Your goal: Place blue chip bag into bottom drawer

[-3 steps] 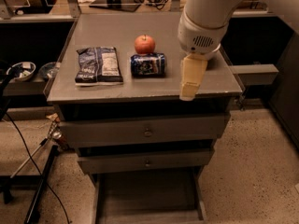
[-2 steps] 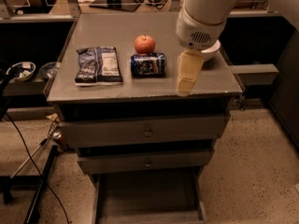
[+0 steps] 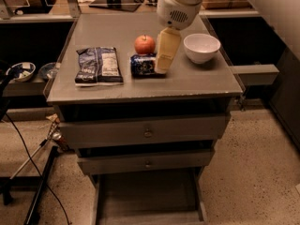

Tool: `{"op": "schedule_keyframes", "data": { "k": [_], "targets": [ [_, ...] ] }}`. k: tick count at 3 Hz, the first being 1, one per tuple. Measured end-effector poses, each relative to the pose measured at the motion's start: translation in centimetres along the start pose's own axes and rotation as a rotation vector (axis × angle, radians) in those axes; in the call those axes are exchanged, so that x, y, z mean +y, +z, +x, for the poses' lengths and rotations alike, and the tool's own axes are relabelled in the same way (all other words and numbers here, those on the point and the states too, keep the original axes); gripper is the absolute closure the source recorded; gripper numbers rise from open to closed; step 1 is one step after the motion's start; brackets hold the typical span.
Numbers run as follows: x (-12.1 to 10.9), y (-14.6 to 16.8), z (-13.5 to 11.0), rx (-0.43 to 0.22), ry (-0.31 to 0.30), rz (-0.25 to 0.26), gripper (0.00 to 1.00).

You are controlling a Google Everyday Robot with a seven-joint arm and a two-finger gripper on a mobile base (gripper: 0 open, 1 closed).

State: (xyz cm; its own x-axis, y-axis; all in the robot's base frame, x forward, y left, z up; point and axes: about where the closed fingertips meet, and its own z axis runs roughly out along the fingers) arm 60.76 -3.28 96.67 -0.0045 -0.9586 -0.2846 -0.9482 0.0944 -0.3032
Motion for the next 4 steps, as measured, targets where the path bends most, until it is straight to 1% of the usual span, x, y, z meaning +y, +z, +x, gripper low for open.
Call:
{"op": "schedule_keyframes", "data": {
  "k": [1, 2, 3, 4],
  "targets": [
    [0.0, 0.0, 0.0, 0.000, 0.000, 0.000, 0.00],
    [-1.0, 0.4, -2.0, -0.035, -0.015, 0.020, 0.00],
    [-3.3, 1.8, -6.3, -0.071, -0.070, 0.039, 0.00],
    [-4.5, 3.0, -8.9, -0.090, -0.108, 0.032, 0.00]
  ]
}}
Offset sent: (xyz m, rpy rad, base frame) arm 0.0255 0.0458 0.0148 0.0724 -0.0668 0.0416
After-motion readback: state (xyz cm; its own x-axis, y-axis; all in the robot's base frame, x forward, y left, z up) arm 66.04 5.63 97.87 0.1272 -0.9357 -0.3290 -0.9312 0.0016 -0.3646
